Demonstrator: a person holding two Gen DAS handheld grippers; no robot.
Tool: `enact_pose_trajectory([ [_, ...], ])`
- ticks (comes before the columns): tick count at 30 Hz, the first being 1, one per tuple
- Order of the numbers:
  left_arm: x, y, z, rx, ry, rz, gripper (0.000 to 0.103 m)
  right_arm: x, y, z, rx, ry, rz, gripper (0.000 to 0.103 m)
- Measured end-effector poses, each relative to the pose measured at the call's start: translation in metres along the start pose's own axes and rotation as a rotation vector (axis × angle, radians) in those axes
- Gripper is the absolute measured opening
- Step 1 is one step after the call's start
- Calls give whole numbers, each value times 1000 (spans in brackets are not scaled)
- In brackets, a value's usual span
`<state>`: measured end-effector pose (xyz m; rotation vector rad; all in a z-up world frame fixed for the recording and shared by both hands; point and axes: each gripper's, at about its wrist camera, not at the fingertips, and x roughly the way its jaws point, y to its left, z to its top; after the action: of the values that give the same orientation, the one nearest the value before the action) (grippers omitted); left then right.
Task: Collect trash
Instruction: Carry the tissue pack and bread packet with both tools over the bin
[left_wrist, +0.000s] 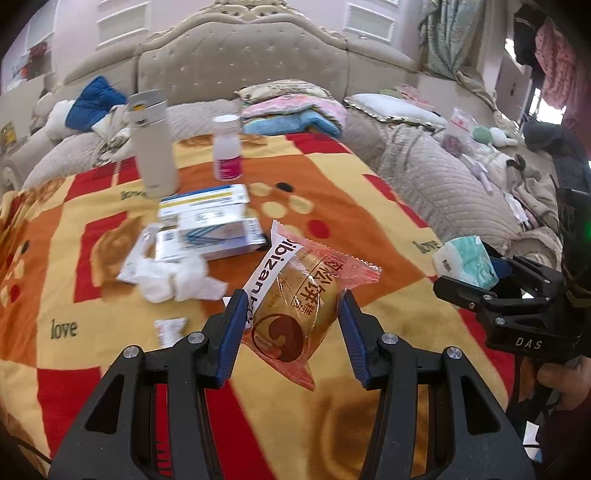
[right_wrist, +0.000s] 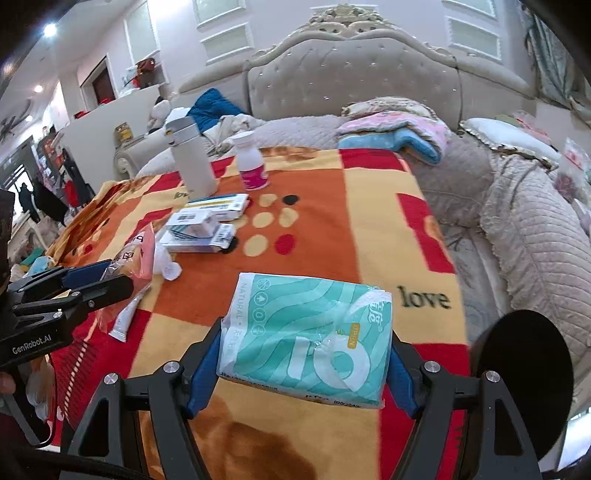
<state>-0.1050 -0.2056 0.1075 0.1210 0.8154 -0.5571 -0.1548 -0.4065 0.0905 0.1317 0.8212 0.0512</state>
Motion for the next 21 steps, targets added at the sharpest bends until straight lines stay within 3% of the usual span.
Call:
enact_pose_trajectory([
  [21,43,-112,26,126,28,-137,48,-47,-99,-25,165,-31,-138,74],
])
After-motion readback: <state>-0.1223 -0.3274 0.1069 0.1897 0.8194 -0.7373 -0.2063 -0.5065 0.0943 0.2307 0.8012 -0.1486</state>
